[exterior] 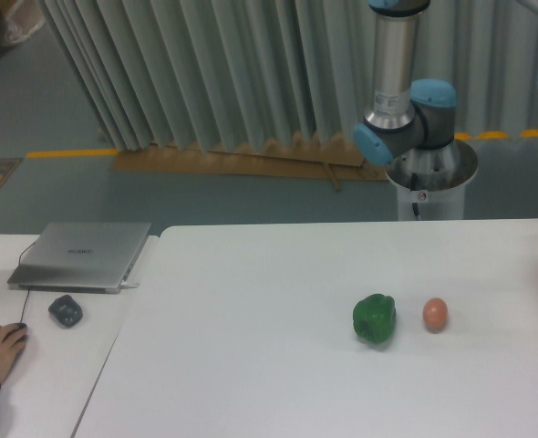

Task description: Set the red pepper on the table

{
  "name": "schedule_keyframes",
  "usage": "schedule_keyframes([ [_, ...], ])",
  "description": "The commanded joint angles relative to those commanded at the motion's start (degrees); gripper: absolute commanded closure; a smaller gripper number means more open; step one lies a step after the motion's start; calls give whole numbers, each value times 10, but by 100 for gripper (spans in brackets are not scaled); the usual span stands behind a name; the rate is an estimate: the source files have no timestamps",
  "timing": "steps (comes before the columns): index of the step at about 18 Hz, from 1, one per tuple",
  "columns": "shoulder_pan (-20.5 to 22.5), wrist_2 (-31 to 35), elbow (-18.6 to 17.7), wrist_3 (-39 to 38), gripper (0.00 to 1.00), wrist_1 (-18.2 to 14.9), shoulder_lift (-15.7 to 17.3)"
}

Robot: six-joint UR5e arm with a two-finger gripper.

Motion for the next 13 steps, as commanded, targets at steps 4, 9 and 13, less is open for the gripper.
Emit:
schedule_keyframes([
  [4, -2, -1, 16, 8, 0, 4, -18],
  [9, 0, 0, 30, 8, 0, 3, -29],
  [13, 42, -4, 29, -36, 0, 0, -22],
])
